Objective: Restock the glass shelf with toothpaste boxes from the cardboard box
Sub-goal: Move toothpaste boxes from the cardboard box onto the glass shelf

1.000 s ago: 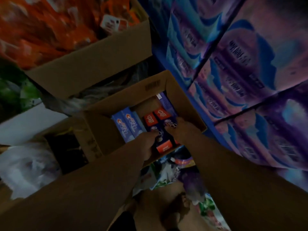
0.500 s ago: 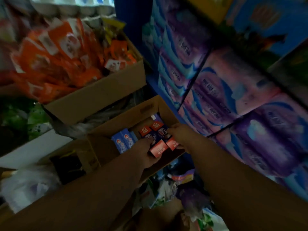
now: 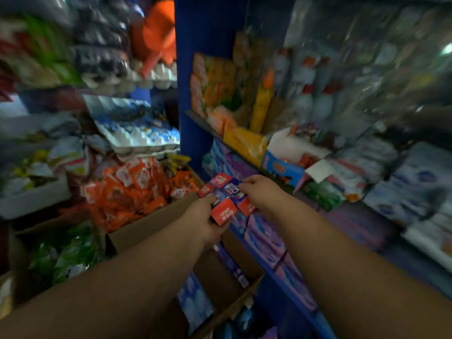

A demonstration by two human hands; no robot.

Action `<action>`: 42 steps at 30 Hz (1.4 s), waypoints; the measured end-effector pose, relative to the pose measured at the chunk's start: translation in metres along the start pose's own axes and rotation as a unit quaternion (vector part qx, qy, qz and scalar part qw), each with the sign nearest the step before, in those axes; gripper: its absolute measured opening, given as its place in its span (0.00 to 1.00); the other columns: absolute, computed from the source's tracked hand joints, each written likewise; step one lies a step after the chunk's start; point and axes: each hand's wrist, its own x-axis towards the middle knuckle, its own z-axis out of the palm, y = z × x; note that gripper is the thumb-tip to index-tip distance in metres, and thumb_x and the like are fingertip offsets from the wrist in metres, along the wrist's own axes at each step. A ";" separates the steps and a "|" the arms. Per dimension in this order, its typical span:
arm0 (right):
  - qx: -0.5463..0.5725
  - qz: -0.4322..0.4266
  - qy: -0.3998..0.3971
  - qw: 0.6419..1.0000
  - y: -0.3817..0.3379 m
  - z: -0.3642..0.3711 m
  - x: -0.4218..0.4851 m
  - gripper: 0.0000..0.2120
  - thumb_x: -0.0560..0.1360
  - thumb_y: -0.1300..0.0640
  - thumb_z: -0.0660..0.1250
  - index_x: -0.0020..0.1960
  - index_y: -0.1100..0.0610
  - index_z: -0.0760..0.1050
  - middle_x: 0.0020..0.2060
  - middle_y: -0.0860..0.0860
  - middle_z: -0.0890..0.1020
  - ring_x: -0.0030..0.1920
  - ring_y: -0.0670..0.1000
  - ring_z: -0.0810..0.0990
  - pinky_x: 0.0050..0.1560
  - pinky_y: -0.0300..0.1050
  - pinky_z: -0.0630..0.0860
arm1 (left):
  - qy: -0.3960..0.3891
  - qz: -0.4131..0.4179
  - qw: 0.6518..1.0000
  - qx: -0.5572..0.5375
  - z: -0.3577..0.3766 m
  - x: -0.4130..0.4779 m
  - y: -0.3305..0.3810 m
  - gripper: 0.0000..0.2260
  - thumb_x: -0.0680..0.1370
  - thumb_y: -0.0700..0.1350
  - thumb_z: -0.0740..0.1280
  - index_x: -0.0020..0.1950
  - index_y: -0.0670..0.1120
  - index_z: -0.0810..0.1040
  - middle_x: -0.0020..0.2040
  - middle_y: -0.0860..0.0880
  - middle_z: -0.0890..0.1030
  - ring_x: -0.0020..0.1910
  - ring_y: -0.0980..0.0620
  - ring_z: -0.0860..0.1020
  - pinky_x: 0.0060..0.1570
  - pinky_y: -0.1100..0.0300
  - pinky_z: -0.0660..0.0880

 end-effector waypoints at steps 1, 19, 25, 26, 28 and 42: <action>0.012 -0.016 0.013 1.000 -0.014 -0.009 -0.010 0.13 0.77 0.57 0.62 0.58 0.62 0.77 0.43 0.57 0.79 0.38 0.53 0.77 0.40 0.45 0.77 | -0.017 0.020 1.000 -0.005 0.009 -0.013 0.007 0.15 0.82 0.43 0.59 0.67 0.42 0.71 0.44 0.43 0.78 0.37 0.49 0.76 0.35 0.54 0.73; 0.072 -0.318 0.391 0.861 -0.138 -0.231 -0.227 0.06 0.78 0.55 0.63 0.54 0.47 0.76 0.48 0.47 0.82 0.48 0.50 0.83 0.51 0.54 0.80 | -0.375 0.237 0.896 0.015 0.219 -0.237 0.029 0.05 0.81 0.42 0.60 0.53 0.45 0.75 0.47 0.44 0.82 0.44 0.47 0.80 0.46 0.49 0.77; 0.036 -0.303 0.453 0.838 -0.118 -0.308 -0.282 0.06 0.80 0.55 0.62 0.54 0.47 0.75 0.45 0.43 0.81 0.47 0.51 0.83 0.48 0.54 0.82 | -0.428 0.224 0.875 0.023 0.276 -0.263 0.010 0.09 0.81 0.41 0.61 0.60 0.44 0.74 0.46 0.45 0.82 0.42 0.49 0.80 0.43 0.51 0.78; 0.028 -0.297 0.460 0.836 -0.113 -0.321 -0.287 0.06 0.80 0.54 0.61 0.54 0.47 0.75 0.46 0.44 0.81 0.47 0.51 0.83 0.48 0.54 0.82 | -0.429 0.224 0.875 0.025 0.281 -0.263 0.007 0.10 0.81 0.41 0.61 0.61 0.43 0.73 0.46 0.45 0.81 0.41 0.49 0.80 0.42 0.51 0.78; 0.018 -0.282 0.468 0.837 -0.103 -0.345 -0.291 0.07 0.81 0.54 0.61 0.56 0.48 0.76 0.49 0.46 0.82 0.47 0.50 0.83 0.44 0.54 0.83 | -0.422 0.218 0.879 0.033 0.291 -0.260 0.001 0.10 0.80 0.41 0.63 0.61 0.43 0.72 0.45 0.45 0.81 0.40 0.49 0.80 0.39 0.51 0.78; -0.274 -0.155 0.504 0.804 -0.053 -0.432 -0.234 0.11 0.79 0.49 0.61 0.60 0.46 0.77 0.59 0.52 0.75 0.62 0.57 0.72 0.63 0.59 0.70 | -0.406 0.240 0.878 0.079 0.336 -0.244 -0.033 0.11 0.81 0.43 0.62 0.63 0.44 0.72 0.46 0.47 0.81 0.41 0.51 0.80 0.40 0.54 0.78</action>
